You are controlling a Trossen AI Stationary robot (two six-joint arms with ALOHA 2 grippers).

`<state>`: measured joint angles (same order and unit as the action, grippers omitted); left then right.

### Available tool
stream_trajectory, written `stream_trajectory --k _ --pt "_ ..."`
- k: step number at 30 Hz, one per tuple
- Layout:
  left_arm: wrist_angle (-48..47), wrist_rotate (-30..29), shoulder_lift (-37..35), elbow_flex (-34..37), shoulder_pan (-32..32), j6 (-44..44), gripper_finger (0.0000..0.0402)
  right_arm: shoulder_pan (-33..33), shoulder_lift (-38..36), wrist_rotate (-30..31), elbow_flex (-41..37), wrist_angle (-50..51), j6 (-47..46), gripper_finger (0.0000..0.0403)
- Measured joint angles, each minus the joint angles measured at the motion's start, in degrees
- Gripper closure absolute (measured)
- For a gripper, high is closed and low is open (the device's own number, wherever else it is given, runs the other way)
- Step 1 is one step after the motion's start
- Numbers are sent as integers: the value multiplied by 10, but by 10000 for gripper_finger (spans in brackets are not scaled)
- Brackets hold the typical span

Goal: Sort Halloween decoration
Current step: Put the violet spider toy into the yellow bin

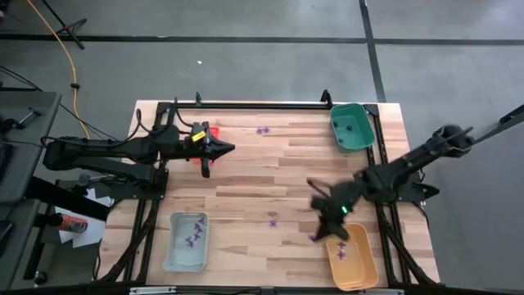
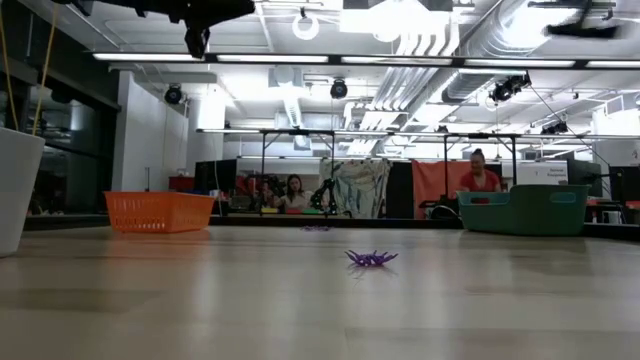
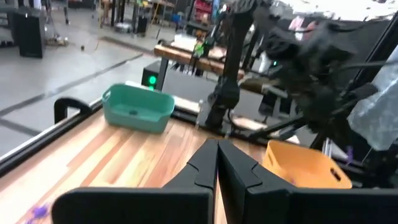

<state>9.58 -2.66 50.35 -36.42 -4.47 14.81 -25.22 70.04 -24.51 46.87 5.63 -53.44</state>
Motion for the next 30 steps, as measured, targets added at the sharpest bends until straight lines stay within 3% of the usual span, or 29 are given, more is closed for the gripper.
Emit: stream_trajectory --k 6,10,20,30 --pt "-32 0 0 0 0 0 401 -155 32 18 0 51 -102 403" --pt "-32 -1 0 0 0 0 401 -205 76 20 0 98 -116 403" --pt "-33 -1 0 0 0 0 401 -213 179 20 0 155 -99 403" --pt "-33 -2 0 0 0 1 401 -213 193 49 0 159 -108 392"
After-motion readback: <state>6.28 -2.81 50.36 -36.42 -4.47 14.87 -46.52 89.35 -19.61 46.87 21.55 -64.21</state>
